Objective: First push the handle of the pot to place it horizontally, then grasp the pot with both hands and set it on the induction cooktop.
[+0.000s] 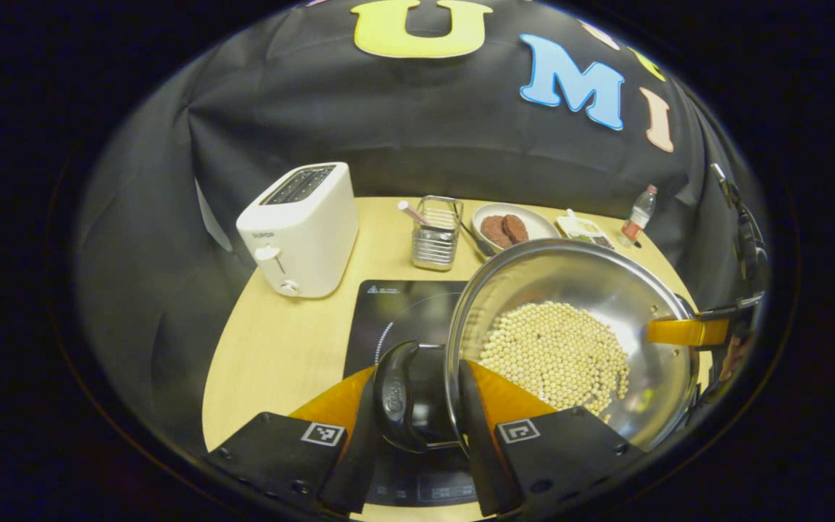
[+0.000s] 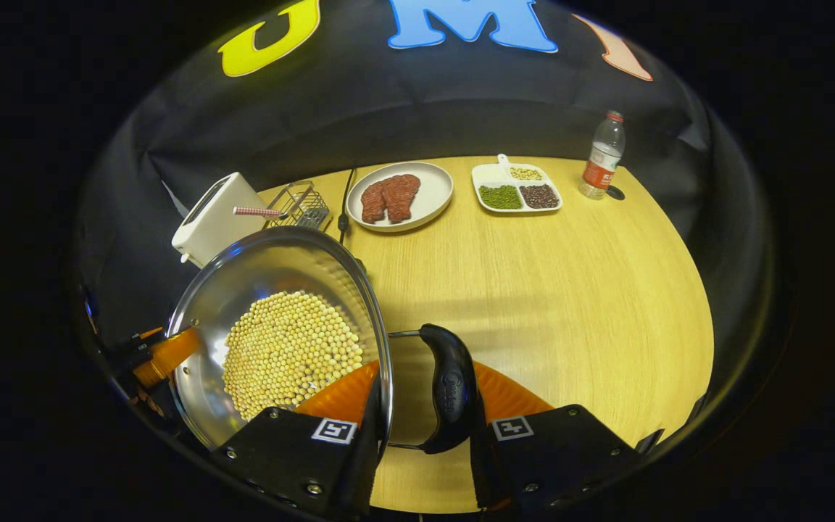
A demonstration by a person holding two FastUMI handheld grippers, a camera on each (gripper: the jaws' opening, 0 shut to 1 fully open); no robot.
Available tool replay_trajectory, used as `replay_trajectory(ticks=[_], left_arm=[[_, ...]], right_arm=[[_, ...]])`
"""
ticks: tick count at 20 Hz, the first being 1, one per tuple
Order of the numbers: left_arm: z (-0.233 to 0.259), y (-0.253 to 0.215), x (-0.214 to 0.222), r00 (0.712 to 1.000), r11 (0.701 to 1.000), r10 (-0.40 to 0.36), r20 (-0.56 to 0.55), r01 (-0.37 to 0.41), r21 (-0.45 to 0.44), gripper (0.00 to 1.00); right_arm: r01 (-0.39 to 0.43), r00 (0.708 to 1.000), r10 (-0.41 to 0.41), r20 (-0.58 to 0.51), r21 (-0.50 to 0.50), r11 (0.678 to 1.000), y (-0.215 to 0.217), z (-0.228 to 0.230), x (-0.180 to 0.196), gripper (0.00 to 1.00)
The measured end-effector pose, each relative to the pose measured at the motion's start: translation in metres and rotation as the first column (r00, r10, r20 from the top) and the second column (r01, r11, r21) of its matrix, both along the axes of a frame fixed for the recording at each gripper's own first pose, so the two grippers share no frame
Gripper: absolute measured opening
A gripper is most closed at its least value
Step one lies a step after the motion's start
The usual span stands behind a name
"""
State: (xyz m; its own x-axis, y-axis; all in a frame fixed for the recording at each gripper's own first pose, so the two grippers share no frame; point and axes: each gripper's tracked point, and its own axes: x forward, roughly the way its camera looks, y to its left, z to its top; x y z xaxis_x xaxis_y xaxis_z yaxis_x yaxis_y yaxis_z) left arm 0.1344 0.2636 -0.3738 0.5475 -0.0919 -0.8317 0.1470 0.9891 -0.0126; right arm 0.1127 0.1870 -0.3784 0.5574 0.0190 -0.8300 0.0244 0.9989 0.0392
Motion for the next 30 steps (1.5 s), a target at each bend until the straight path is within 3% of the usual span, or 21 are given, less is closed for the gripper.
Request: replay_trajectory(ticks=[15,24,25,26,28,30], left_arm=[[-0.031,0.084,0.036,1.000,1.000,0.019,-0.020,-0.019,0.008,0.62],[-0.047,0.084,0.041,1.000,1.000,0.024,-0.013,-0.024,-0.008,0.59],[-0.048,0.084,0.042,1.000,1.000,0.025,-0.007,-0.025,-0.008,0.65],[-0.048,0.085,0.041,1.000,1.000,0.022,-0.003,-0.023,-0.005,0.59],[-0.050,0.085,0.043,0.999,0.999,0.030,0.011,-0.030,-0.009,0.59],[-0.049,0.084,0.043,0.998,0.998,0.054,0.030,-0.054,-0.024,0.66]], right_arm=[[-0.003,1.000,0.004,-0.017,0.009,1.000,0.075,-0.035,0.035,0.53],[0.004,1.000,-0.004,-0.005,-0.007,1.000,0.074,-0.046,0.044,0.53],[0.007,1.000,-0.007,0.000,0.000,1.000,0.074,-0.048,0.045,0.53],[0.007,1.000,-0.007,-0.002,0.004,1.000,0.075,-0.050,0.044,0.53],[0.002,1.000,-0.002,0.012,0.014,1.000,0.077,-0.050,0.044,0.53],[-0.008,1.000,0.007,0.031,0.023,1.000,0.078,-0.053,0.046,0.53]])
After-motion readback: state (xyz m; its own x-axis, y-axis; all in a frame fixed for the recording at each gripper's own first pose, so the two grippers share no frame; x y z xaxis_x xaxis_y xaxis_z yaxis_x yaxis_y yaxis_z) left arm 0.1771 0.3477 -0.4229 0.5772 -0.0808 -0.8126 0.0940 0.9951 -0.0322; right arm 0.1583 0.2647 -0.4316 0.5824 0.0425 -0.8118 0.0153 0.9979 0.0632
